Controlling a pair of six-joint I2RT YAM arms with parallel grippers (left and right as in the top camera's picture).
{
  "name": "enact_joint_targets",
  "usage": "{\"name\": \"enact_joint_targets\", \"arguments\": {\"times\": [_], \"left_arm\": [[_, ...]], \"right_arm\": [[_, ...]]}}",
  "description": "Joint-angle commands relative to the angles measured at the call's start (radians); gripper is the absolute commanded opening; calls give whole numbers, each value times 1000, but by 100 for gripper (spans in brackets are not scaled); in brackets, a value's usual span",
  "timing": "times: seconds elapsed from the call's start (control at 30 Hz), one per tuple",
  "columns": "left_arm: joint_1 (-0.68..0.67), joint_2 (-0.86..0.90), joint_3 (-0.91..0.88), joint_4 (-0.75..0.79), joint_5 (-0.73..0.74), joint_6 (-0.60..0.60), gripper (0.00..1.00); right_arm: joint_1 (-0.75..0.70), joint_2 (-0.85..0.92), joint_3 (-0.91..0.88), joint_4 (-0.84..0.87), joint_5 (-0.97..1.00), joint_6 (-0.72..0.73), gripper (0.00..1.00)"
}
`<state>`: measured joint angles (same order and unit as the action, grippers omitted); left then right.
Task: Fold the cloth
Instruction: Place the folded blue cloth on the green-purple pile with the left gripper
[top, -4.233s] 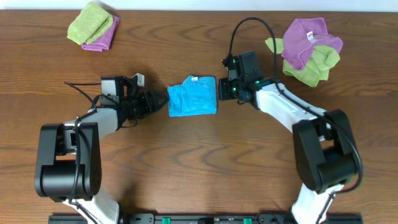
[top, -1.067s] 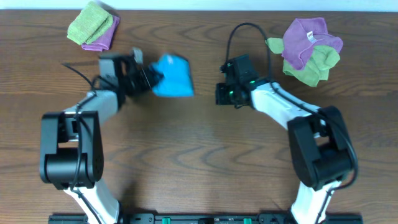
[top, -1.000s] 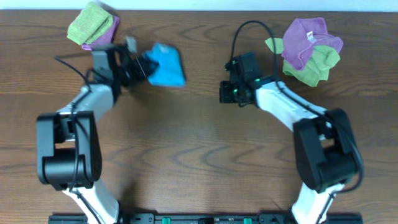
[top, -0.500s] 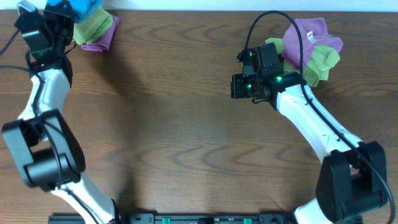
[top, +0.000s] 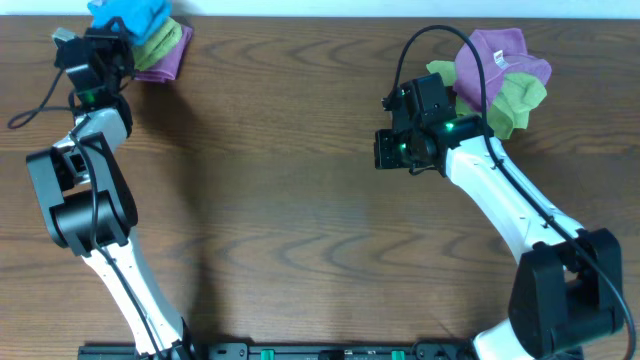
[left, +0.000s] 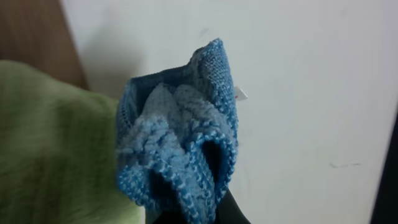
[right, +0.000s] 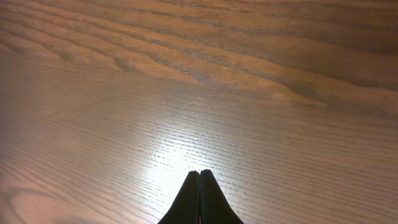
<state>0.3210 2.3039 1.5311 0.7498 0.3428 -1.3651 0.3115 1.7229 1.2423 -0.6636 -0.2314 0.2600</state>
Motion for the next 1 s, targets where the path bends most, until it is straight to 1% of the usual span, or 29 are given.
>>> {"name": "enact_joint_targets", "arguments": {"times": [0.0,0.1,0.17,0.33,0.6,0.63,0.7,0.73,0.8,0.83,0.87,0.9,0.93,0.97], "left_arm": [[7,13,47,-10,42,-12,6],[7,14,47,-113,71,-11,6],[7,14,47,-148,82,0,6],[8,14,47,-153,76,8,6],[26,14,47,-222,58,-4,6],[31,14,47,-222,58,-4,8],[39,14,47,-222,66,-4,24],[44,14,47,-221,73,-4,35],[52,14,47,-221,94,-3,53],[57,14,47,-220,113,-3,57],[65,14,47,-220,134,-3,71],[71,14,47,-220,146,0,90],[79,14,47,-220,161,0,95],[88,14,47,-219,182,0,95]], "right_arm": [[-2,-18,15,-3,3,-3,1],[-2,-18,15,-3,3,-3,1],[-2,-18,15,-2,3,-2,1],[-2,-18,15,-7,3,-3,1],[-2,-18,15,-18,2,-3,1],[-2,-18,15,-19,2,-3,1],[-2,-18,15,-20,2,-3,1],[-2,-18,15,-19,2,-2,1],[-2,-18,15,-18,2,-3,1],[-2,-18,15,-18,2,-3,1],[-2,-18,15,-18,2,-2,1],[-2,-18,15,-18,2,-3,1],[-2,-18,15,-18,2,-2,1],[-2,-18,15,-18,2,-2,1]]}}
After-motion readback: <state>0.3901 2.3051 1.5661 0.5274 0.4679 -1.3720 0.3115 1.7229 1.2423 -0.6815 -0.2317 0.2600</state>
